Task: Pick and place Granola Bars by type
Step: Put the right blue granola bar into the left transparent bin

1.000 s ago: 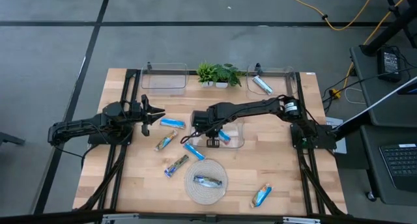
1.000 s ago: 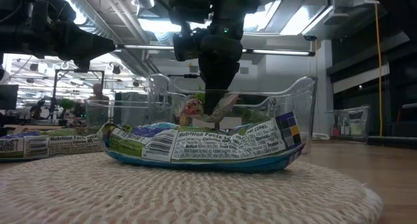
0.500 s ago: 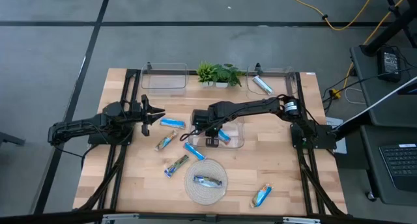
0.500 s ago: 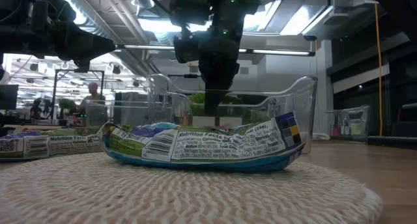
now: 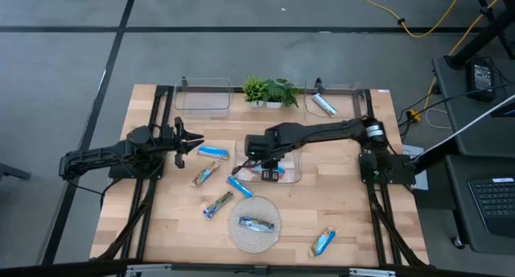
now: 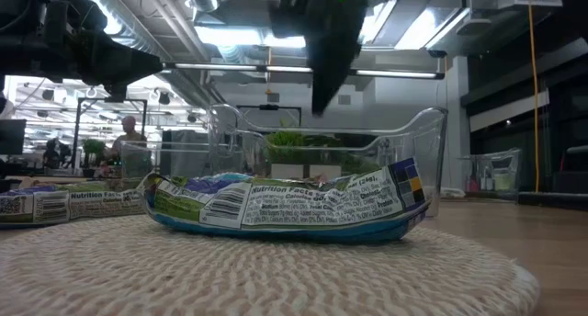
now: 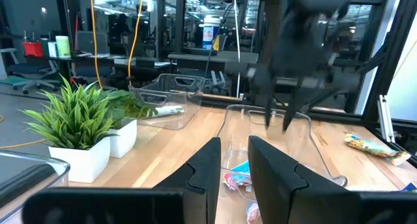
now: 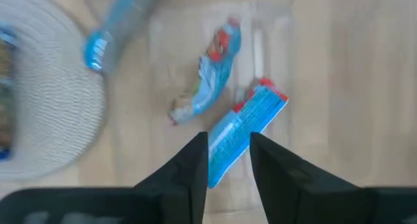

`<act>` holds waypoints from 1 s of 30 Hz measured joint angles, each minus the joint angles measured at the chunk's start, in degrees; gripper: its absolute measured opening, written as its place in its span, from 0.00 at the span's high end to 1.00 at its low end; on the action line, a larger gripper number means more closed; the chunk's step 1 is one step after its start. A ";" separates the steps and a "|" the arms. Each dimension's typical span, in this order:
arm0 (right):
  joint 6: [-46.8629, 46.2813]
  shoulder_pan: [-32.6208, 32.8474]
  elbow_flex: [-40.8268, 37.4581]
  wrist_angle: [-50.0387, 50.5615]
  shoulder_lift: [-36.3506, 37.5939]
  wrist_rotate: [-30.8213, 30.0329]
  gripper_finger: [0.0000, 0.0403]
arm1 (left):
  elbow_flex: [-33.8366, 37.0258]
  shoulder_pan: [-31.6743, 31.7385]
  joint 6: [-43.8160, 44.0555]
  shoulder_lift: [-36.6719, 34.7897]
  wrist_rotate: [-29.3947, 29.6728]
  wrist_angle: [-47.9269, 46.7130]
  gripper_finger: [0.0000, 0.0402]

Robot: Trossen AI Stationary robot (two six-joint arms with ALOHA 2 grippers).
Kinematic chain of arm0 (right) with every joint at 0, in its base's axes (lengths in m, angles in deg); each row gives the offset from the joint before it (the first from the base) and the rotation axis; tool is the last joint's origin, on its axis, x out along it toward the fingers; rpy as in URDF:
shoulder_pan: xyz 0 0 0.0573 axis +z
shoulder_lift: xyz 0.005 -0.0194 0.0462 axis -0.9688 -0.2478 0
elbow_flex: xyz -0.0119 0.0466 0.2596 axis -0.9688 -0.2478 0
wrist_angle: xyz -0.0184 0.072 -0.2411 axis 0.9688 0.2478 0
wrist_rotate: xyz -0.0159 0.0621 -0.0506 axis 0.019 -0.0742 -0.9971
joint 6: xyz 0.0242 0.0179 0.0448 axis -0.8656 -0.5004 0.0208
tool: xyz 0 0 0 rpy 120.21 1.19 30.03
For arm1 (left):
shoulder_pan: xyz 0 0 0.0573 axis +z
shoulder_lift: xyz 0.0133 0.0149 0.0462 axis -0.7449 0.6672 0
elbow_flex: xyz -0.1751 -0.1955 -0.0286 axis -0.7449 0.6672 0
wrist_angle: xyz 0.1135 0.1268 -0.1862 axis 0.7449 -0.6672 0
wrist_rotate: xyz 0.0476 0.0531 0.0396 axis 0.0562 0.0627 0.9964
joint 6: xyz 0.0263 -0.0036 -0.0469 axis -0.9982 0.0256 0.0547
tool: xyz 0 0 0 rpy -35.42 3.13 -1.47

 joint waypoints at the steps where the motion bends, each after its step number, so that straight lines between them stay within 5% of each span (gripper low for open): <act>1: -0.86 0.74 0.08 0.00 1.44 -0.40 0.71 | -0.01 0.00 0.00 0.00 -0.02 0.02 0.82; 10: -8.85 12.54 0.10 0.77 11.57 -1.48 0.71 | -0.01 0.00 0.00 0.00 0.00 0.03 0.82; 20: -19.06 31.43 0.10 2.12 12.63 -4.80 0.71 | 0.00 0.00 0.00 0.00 0.00 0.02 0.82; 30: -15.57 39.00 -0.44 0.84 11.74 -16.44 0.71 | 0.00 0.01 0.00 0.00 -0.02 0.02 0.82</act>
